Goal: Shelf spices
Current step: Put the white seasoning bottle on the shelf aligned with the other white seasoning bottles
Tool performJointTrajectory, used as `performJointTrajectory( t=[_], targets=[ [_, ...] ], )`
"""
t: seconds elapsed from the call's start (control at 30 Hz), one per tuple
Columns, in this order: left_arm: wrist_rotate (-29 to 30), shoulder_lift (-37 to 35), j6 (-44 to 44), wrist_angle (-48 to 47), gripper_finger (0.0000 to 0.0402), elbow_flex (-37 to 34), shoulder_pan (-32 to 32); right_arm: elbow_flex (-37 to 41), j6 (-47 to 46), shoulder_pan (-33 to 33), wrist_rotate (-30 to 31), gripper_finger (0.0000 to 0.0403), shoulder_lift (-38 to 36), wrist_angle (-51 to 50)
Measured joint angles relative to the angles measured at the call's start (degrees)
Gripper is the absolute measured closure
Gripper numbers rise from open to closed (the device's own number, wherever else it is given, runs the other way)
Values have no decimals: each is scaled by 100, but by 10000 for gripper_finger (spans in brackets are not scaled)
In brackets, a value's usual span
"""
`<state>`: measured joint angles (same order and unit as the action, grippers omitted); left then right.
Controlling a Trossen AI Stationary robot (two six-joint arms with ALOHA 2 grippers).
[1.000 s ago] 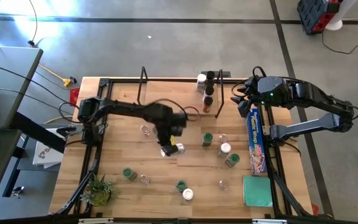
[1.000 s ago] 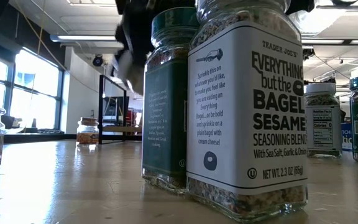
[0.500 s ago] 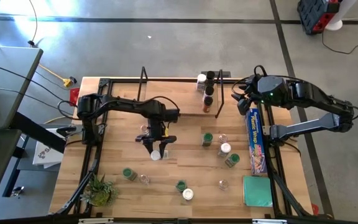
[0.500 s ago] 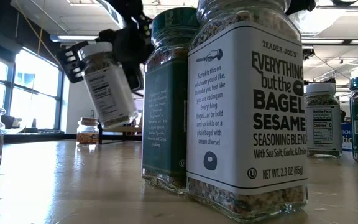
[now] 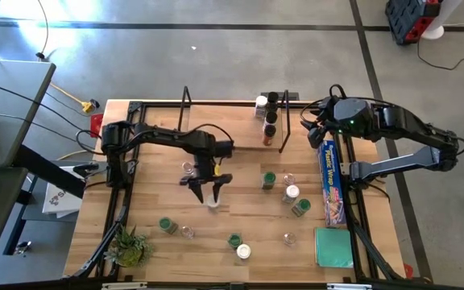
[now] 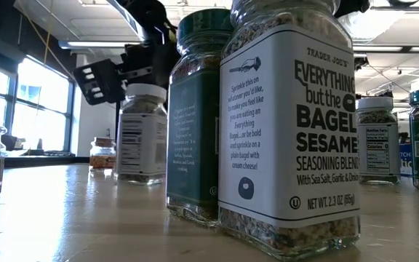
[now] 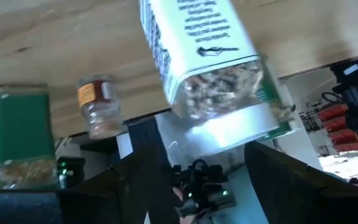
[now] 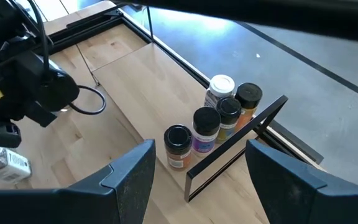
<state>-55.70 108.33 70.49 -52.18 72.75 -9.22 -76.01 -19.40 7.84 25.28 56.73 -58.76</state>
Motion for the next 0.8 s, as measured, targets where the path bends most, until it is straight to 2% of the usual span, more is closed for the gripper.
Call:
performJointTrajectory(
  t=[0.1,0.2,0.37,0.47,0.57,0.7,0.8],
  targets=[
    [40,0,-42,102,161,-3,-59,0,0,0,0,160,0,0],
    [77,-76,-439,101,161,-4,-118,0,0,0,0,160,0,0],
    [-8,-619,-1570,72,160,-5,-261,0,-2,0,-1,160,0,-2],
    [234,-1091,-2454,100,161,-3,-259,0,-2,0,-2,160,0,0],
    [1039,-1558,-3946,99,167,34,-42,0,-2,0,-2,160,0,19],
    [2250,-1968,-7162,146,174,359,508,-1,-4,0,-10,160,0,42],
    [3087,-2067,-8971,281,174,571,973,0,-5,0,-141,160,0,64]
  ],
)
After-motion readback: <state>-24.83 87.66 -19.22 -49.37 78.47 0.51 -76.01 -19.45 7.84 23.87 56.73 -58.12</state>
